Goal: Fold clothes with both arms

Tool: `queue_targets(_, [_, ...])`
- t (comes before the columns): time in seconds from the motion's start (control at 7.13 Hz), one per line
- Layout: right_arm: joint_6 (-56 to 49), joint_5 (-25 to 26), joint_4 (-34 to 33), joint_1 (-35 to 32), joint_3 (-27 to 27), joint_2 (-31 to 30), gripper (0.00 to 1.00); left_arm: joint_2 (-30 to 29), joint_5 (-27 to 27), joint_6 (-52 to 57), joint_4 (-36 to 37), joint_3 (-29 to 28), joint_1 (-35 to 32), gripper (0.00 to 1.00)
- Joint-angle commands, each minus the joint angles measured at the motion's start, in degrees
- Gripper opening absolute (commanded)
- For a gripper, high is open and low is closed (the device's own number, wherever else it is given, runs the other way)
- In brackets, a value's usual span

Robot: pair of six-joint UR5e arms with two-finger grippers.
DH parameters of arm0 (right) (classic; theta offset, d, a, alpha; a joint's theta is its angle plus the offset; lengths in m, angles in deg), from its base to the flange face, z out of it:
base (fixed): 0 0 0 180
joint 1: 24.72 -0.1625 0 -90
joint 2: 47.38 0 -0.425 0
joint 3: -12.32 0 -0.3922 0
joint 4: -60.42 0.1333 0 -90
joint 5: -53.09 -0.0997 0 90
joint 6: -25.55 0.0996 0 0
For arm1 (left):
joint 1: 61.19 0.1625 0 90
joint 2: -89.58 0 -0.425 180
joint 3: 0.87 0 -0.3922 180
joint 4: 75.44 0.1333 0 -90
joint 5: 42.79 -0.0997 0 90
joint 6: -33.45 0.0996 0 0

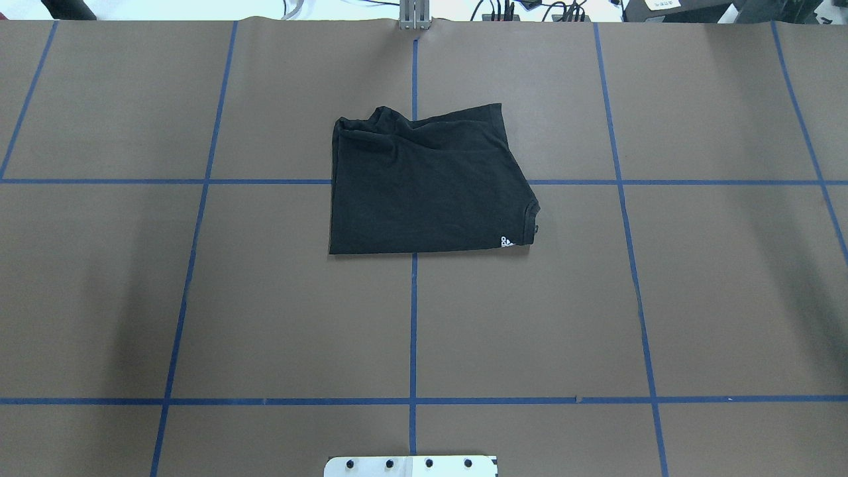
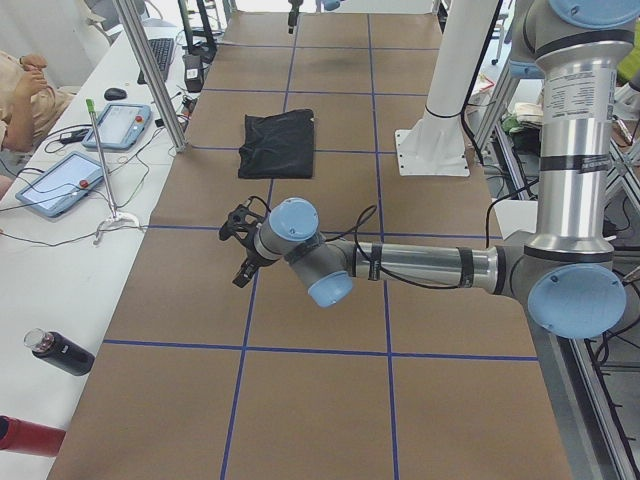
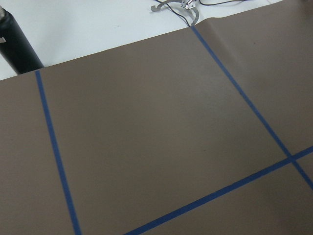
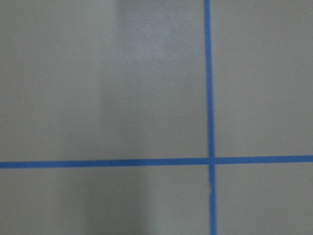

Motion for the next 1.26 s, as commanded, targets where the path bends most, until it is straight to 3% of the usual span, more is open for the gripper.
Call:
queue_targets(0.0, [-21.52,-0.67,-13.93,-8.17,0.43,-0.09,1.0,2.74,2.3,6.86,7.48,3.39,-2.78,1.0])
queue_targets(0.42, [-21.94,-0.68,-15.64,-8.28,-0.53,0.53,1.0,5.49,2.32,6.42,6.03,4.91,-2.7,1.0])
queue_targets(0.7, [-21.24,-1.29,-14.85,-8.28,0.17,-0.26,1.0,8.36,1.79,6.51,5.49,9.36,-3.31,1.0])
queue_targets(0.84, [-20.97,-3.73,-14.33,-8.36,-0.79,1.3,1.0,7.78,2.66,6.85,4.97,7.91,-3.22,1.0])
queue_targets(0.98, [-21.06,-5.84,-14.24,-8.28,-1.49,3.23,1.0,7.6,7.11,6.34,6.71,11.29,-3.05,1.0])
queue_targets(1.12, [-21.14,-6.21,-14.06,-8.28,1.02,2.73,1.0,7.33,7.5,6.42,6.29,11.5,-2.96,1.0])
